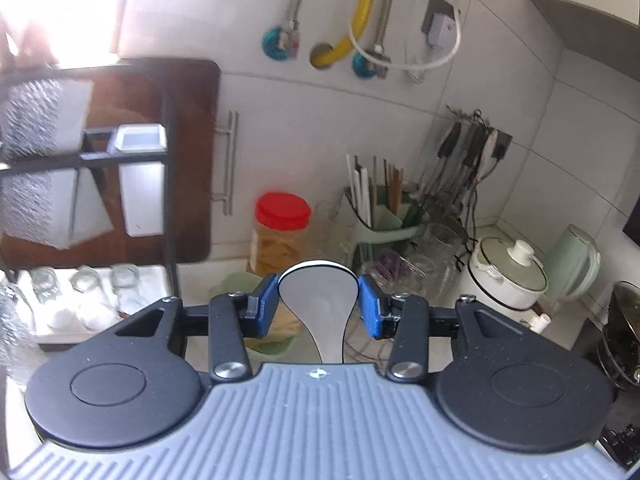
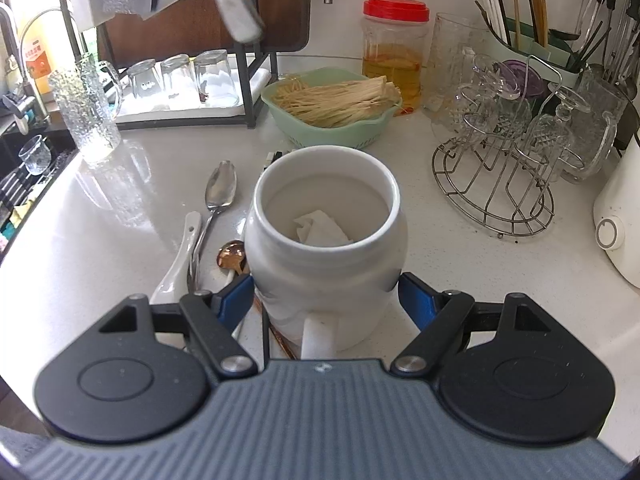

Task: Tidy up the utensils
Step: 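Lift the white ceramic spoon with the left gripper toward the white jar, then lower the ceramic spoon into the white jar and open the left gripper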

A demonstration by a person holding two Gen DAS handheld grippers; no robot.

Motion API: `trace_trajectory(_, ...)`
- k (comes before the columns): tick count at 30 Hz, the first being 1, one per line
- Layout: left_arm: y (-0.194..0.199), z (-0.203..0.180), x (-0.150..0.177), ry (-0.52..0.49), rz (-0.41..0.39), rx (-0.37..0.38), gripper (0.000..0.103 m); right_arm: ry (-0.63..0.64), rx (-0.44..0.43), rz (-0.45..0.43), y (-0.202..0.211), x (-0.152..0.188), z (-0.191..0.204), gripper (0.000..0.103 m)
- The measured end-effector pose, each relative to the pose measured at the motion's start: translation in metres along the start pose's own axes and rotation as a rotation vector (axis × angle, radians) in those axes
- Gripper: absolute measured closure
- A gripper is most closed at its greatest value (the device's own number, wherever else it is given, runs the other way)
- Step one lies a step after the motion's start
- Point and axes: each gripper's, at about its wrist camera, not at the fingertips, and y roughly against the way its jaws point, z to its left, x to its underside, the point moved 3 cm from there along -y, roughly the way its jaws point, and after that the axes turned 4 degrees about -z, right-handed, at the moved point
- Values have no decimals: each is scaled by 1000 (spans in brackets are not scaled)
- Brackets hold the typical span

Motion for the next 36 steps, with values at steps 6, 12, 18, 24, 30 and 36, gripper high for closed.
trace_trajectory(6,-27,-18,21,-29,87,38,54,-6,-1,-7,0,0,0,21)
trace_trajectory(12,-57,-21,54,-82,287,83,54,-8,-12,-14,1,1,-1,22)
trace_trajectory(18,-77,-18,67,-100,399,103,54,-19,-22,-28,2,2,-3,22)
trace_trajectory(24,-91,-28,69,-128,528,143,54,-16,-26,-35,2,3,-3,22)
trace_trajectory(30,-108,-41,80,-195,685,152,54,0,-38,-45,3,4,-3,21)
trace_trajectory(36,-124,-46,88,-220,749,143,55,-5,-37,-55,2,3,-3,21)
